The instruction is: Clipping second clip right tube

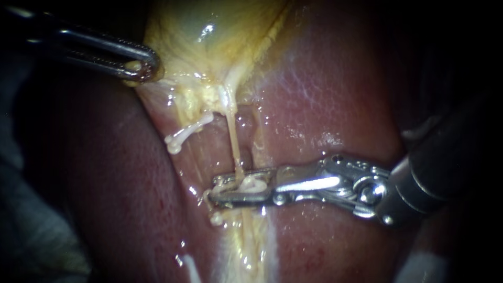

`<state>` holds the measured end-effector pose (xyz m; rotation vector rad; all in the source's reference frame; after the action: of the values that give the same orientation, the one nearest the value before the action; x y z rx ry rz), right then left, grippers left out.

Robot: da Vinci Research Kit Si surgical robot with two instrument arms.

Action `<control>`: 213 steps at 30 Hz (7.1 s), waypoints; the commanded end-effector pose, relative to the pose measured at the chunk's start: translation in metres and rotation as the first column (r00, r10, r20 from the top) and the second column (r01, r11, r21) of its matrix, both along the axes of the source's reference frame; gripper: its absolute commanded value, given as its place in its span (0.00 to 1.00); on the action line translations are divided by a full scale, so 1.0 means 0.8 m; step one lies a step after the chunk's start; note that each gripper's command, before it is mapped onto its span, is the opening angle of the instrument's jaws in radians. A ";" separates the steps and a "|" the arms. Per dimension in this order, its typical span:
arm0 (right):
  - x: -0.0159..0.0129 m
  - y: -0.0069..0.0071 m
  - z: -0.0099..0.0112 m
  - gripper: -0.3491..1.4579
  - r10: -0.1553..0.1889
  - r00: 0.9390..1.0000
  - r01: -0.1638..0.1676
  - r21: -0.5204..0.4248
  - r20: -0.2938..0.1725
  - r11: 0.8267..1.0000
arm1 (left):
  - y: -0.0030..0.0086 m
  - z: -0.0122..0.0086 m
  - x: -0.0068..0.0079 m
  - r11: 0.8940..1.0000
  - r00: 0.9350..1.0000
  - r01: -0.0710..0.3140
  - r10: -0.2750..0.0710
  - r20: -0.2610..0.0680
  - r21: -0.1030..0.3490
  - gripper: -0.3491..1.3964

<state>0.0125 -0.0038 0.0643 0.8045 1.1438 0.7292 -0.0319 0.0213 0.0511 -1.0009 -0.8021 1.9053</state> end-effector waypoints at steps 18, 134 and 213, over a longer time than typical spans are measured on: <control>-0.0033 0.0043 -0.0022 0.47 -0.022 0.999 0.020 -0.049 -0.034 0.999 | 0.0000 0.0001 0.0000 1.000 1.000 0.000 0.000 0.000 0.000 0.00; 0.0011 0.0016 -0.0007 0.46 -0.150 0.985 0.168 0.252 -0.090 0.953 | -0.0005 0.0007 -0.0007 1.000 1.000 0.003 -0.003 -0.003 -0.004 0.00; -0.0003 0.0020 -0.0009 0.00 -0.075 0.954 0.171 0.322 -0.289 0.931 | -0.0004 0.0008 -0.0007 1.000 1.000 0.003 -0.003 -0.003 -0.004 0.00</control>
<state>0.0122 -0.0023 0.0636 1.2941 1.2123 0.7386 -0.0324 0.0210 0.0517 -1.0013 -0.7953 1.9066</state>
